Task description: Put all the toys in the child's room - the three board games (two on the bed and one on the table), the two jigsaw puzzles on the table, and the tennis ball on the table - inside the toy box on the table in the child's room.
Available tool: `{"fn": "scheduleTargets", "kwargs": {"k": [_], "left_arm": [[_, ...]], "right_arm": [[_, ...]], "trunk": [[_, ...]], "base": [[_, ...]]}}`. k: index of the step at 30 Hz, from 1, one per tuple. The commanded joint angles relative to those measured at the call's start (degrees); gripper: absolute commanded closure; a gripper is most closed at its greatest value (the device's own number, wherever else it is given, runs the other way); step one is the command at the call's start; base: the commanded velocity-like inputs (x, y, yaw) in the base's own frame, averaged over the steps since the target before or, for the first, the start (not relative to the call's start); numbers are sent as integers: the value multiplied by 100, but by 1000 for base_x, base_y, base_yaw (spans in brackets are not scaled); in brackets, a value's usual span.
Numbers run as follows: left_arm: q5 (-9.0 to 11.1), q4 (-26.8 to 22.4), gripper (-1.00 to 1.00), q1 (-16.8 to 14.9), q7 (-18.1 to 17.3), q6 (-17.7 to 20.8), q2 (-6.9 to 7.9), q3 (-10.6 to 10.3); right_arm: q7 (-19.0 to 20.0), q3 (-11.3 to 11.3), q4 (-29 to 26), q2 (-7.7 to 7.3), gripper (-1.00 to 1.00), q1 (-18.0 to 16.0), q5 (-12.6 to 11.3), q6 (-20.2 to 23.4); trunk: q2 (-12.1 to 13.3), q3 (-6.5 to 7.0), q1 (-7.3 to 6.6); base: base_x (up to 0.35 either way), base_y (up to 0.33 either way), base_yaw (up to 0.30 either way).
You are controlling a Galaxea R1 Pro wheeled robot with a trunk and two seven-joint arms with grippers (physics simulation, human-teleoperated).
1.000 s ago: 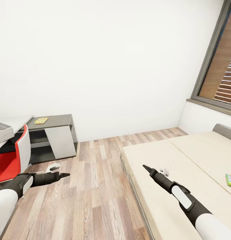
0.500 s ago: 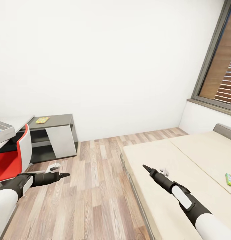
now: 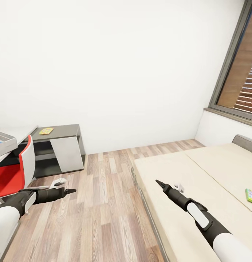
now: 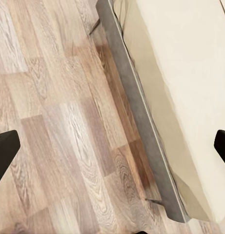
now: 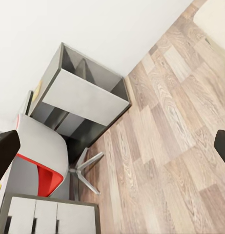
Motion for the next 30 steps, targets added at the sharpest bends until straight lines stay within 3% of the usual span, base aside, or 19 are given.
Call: {"fn": "scheduleTargets", "kwargs": {"k": [1,17,30], "left_arm": [[-58,-6,-100,-5,-31,36,-3,50],[-58,-6,-100,-5,-31,36,-3,49],[-53,-6,-100,-5,-30,36,-3,41]], "right_arm": [[1,24,-1,-5,-100,-6,-58,18],[2,24,2,-14,-100,-7,-58,18],[-1,24,0,-3,-100,-6,-58,18]], "trunk": [[-13,-13,4],[-13,-13,4],[-13,-13,4]], "base": [[-1,-10,41],[-14,-76,165],[0,-10,27]]}}
